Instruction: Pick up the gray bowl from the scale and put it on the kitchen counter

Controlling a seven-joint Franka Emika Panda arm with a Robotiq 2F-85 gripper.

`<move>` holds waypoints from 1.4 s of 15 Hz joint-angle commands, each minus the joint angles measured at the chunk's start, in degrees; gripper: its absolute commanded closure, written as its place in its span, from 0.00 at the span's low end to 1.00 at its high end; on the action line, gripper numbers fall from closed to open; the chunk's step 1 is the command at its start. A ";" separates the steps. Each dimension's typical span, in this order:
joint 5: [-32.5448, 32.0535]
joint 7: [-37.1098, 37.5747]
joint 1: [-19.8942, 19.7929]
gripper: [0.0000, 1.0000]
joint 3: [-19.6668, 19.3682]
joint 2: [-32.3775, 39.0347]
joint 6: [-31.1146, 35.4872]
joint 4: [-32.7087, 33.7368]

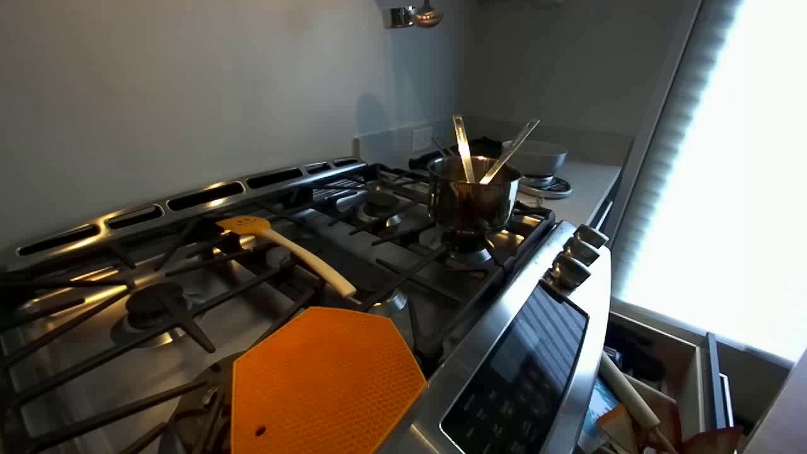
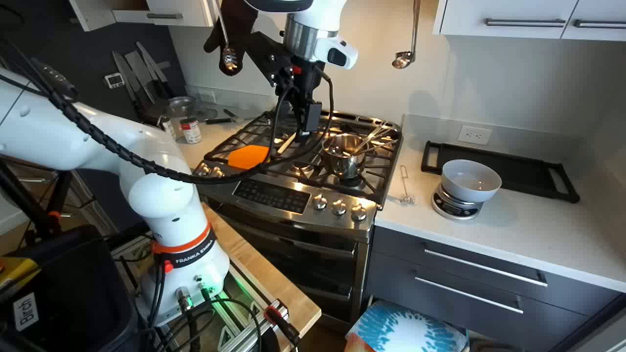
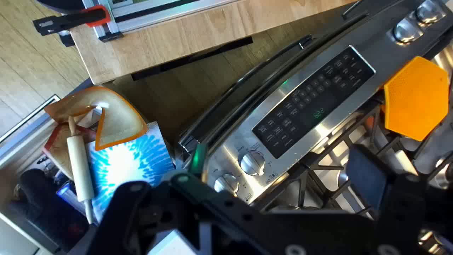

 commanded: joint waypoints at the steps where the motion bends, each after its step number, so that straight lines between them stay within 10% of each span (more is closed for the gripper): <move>1: 0.36 -0.47 -0.81 0.00 0.59 0.23 -0.07 0.09; 11: 0.49 0.84 -0.91 0.00 0.64 2.92 5.94 2.23; 21: 7.17 -4.20 -0.45 0.00 -6.56 29.90 23.82 26.15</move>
